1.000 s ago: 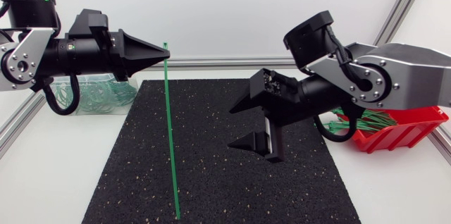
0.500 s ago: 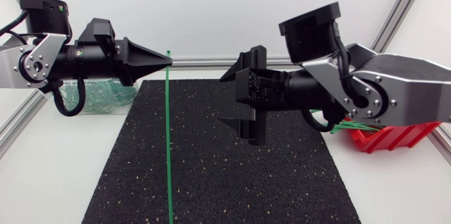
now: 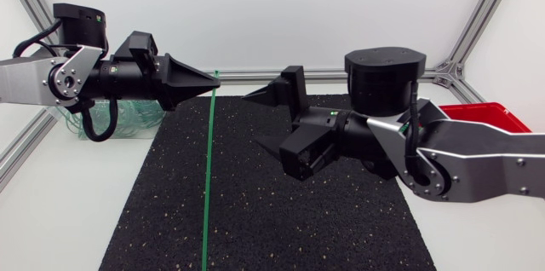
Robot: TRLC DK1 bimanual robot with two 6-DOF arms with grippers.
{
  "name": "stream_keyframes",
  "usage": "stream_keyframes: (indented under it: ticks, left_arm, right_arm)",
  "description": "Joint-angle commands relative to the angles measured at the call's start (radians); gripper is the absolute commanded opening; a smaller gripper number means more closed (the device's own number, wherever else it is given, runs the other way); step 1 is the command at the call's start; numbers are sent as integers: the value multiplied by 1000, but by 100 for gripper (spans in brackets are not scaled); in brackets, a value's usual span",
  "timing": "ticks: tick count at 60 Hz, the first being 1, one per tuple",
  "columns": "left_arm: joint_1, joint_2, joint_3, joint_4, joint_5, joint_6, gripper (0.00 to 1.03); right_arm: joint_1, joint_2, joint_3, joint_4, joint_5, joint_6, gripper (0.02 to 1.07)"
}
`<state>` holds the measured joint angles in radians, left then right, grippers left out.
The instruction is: Take a green cable tie from the red box, thread the tail through the head to close it, then place it in the transparent bin on the left.
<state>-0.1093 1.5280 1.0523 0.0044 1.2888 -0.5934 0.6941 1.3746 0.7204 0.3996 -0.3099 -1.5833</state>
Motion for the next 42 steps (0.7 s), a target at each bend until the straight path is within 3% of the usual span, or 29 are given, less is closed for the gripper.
stream_keyframes:
  ticks: [1,12,42]
  left_arm:
    - [-6,21,35,0,23,18,4]
    - [-10,35,44,0,23,20,4]
    - [-13,41,43,0,23,23,4]
  right_arm:
    - [31,29,-33,35,0,-122,103]
    - [79,34,-81,222,-72,-162,103]
    - [277,70,-234,283,-74,-323,103]
